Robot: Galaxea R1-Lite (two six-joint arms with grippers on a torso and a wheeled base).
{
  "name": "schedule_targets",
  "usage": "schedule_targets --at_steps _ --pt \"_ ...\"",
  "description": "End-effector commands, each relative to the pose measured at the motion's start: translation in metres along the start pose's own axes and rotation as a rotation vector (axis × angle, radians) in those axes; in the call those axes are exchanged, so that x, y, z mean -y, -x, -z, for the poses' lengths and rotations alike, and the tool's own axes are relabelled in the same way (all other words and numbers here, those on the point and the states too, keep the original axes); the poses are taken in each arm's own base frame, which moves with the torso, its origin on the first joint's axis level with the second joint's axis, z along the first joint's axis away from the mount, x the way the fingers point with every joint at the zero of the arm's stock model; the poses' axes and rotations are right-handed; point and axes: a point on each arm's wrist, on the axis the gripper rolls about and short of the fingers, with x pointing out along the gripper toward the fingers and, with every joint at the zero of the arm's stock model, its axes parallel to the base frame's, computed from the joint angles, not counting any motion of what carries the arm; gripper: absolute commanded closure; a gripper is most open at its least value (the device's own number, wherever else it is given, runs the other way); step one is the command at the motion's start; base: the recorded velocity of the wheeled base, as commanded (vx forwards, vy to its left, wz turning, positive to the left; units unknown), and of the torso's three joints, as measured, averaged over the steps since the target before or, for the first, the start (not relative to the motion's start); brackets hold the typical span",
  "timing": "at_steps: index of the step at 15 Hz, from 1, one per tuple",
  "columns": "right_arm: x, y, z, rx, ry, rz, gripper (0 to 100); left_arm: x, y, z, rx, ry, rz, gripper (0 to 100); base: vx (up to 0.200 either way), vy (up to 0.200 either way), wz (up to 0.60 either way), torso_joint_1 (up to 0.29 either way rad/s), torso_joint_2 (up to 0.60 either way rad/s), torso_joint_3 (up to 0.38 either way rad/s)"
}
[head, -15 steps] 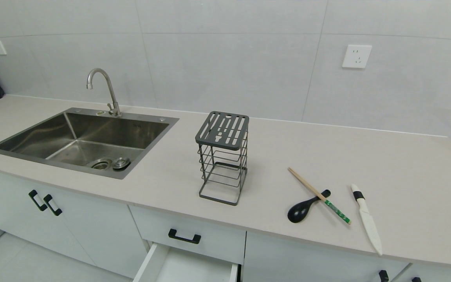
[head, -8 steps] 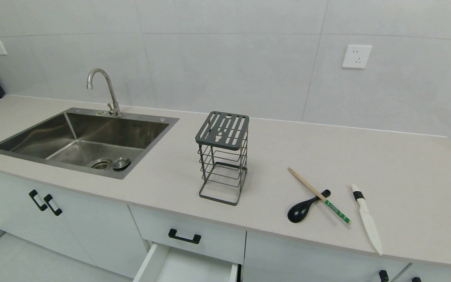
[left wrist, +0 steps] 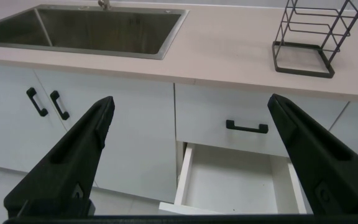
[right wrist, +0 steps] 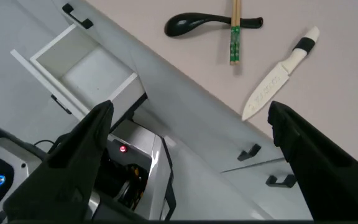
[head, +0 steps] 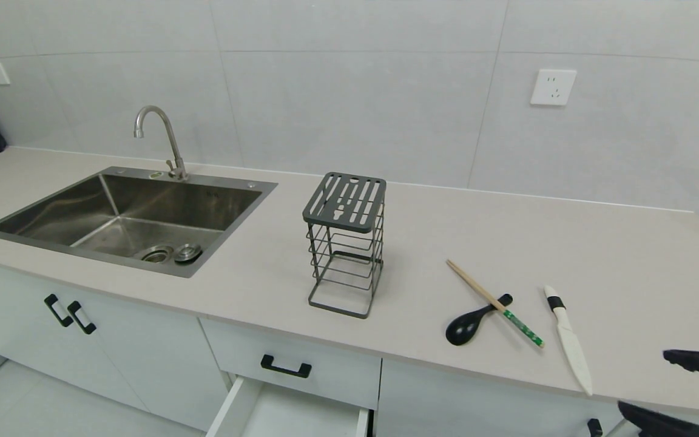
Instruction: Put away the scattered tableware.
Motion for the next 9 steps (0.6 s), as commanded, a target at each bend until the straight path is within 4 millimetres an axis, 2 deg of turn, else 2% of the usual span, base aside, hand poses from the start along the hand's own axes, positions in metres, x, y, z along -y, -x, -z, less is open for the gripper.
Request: schedule_targets --at_steps 1,5,9 --pt "0.014 -0.046 -0.013 -0.111 -0.028 0.009 0 0.0 0.0 0.0 0.0 0.0 0.0 0 0.0 0.0 0.0 0.0 0.0 0.0" --pt "0.029 -0.089 -0.03 -0.138 -0.032 0.07 0 0.0 0.0 0.0 0.0 -0.001 0.0 0 0.0 0.0 0.0 0.0 0.0 0.0" --pt "0.037 -0.118 -0.027 -0.158 -0.044 0.079 0 0.0 0.0 0.0 0.0 -0.001 0.0 0 0.0 0.0 0.0 0.0 0.0 0.0"
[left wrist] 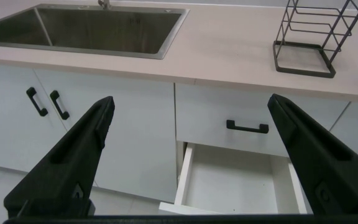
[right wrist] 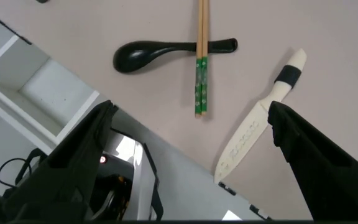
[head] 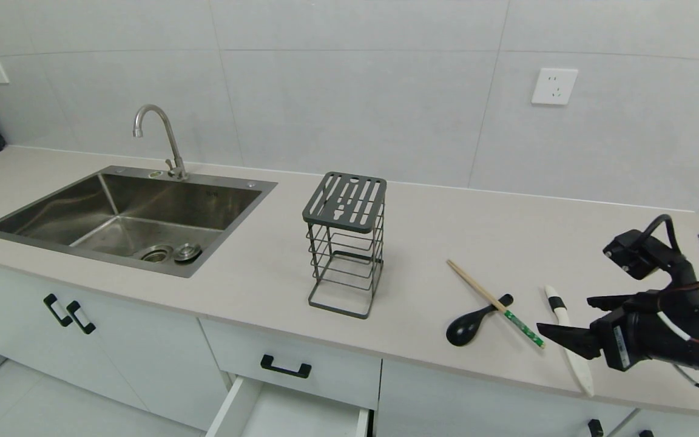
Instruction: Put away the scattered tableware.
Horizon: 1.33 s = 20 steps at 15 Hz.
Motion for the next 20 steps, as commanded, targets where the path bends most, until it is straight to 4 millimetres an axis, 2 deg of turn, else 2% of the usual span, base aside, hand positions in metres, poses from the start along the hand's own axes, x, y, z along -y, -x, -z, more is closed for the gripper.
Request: schedule_targets --at_steps 1,5,13,20 --pt "0.004 -0.024 0.006 -0.069 -0.02 -0.008 0 0.0 0.0 0.0 0.0 0.0 0.0 0 0.0 0.0 0.0 0.0 0.0 0.0" --pt "0.009 -0.052 0.008 -0.056 -0.046 -0.003 0 0.0 0.0 0.0 0.0 0.0 0.0 0 0.0 0.0 0.0 0.0 0.0 0.0" --pt "0.011 -0.084 0.015 -0.089 -0.038 -0.009 0 0.0 0.0 0.0 0.0 0.0 0.0 0 0.0 0.0 0.0 0.0 0.0 0.0" --pt "0.012 -0.1 0.026 -0.149 -0.049 -0.015 0 0.0 0.0 0.0 0.0 0.0 0.0 0 0.0 0.0 0.0 0.0 0.0 0.0"
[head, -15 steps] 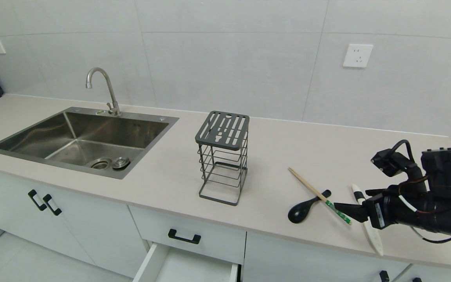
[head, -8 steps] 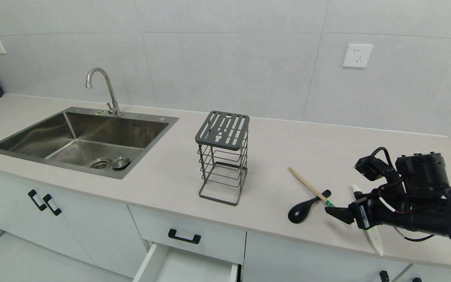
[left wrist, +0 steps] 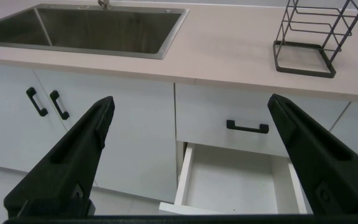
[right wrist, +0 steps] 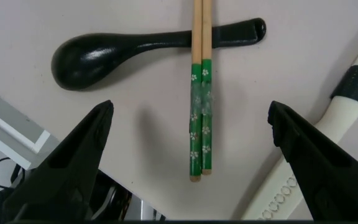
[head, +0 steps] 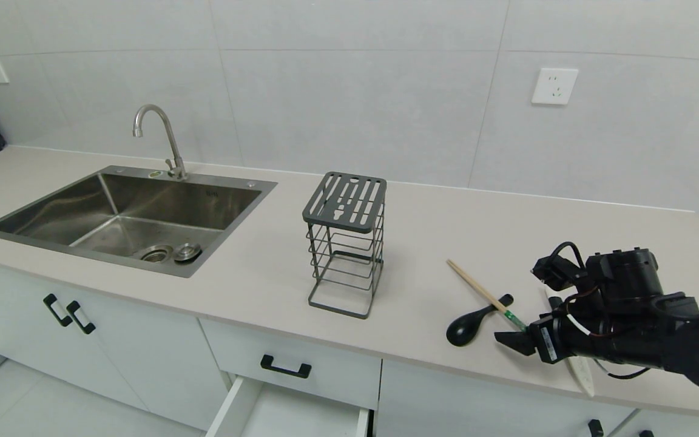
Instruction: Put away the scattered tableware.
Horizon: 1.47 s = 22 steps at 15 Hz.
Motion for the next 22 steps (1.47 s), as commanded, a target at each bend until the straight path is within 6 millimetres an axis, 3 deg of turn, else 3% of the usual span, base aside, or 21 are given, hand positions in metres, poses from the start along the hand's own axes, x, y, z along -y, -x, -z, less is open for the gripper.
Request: schedule_targets --at_steps 1,12,13,17,21,22 --pt "0.0 -0.005 0.003 -0.022 -0.002 -0.004 0 0.0 0.0 0.0 0.0 0.0 0.0 0 0.0 0.0 0.0 0.0 0.0 0.0" --pt "-0.003 -0.024 -0.001 -0.019 0.006 -0.013 0 0.0 0.0 0.0 0.0 -0.001 0.0 0 0.0 0.0 0.0 0.0 0.0 0.0" --pt "-0.002 -0.024 -0.001 -0.021 -0.003 0.009 100 0.0 0.0 0.0 0.0 0.0 0.0 0 0.0 0.0 0.0 0.0 0.0 0.0" --pt "0.001 -0.019 -0.003 -0.01 -0.034 0.069 100 0.0 0.0 0.0 0.0 0.0 0.0 0 0.0 0.0 0.0 0.0 0.0 0.0" --pt "0.002 -0.004 -0.008 0.035 -0.039 0.083 100 0.0 0.0 0.0 0.0 0.0 0.0 0 0.0 0.0 0.0 0.0 0.0 0.0" --pt "0.001 0.01 -0.008 0.066 -0.037 0.087 100 0.0 0.0 0.0 0.0 0.0 0.0 0 0.0 0.0 0.0 0.0 0.0 0.0"
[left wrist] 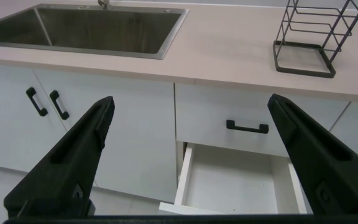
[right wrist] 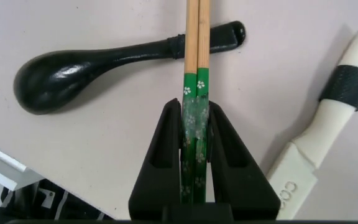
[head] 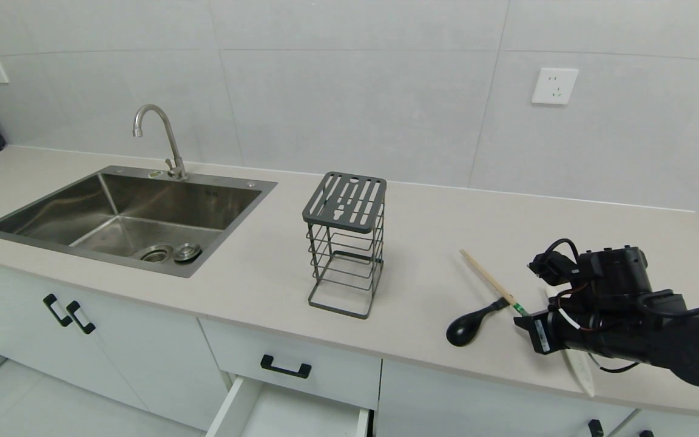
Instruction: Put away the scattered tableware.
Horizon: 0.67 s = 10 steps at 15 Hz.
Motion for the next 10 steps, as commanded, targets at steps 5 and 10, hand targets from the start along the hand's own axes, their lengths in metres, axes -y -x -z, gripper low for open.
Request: schedule_targets --at_steps 5,10 --pt "-0.003 0.064 -0.007 0.177 0.019 0.01 100 0.0 0.0 0.0 0.0 -0.001 0.0 0 0.0 0.0 0.0 0.0 0.0 0.0" --pt "-0.029 0.106 -0.002 0.303 0.095 -0.125 100 0.0 0.0 0.0 0.0 0.0 0.0 0 0.0 0.0 0.0 0.0 0.0 0.0"
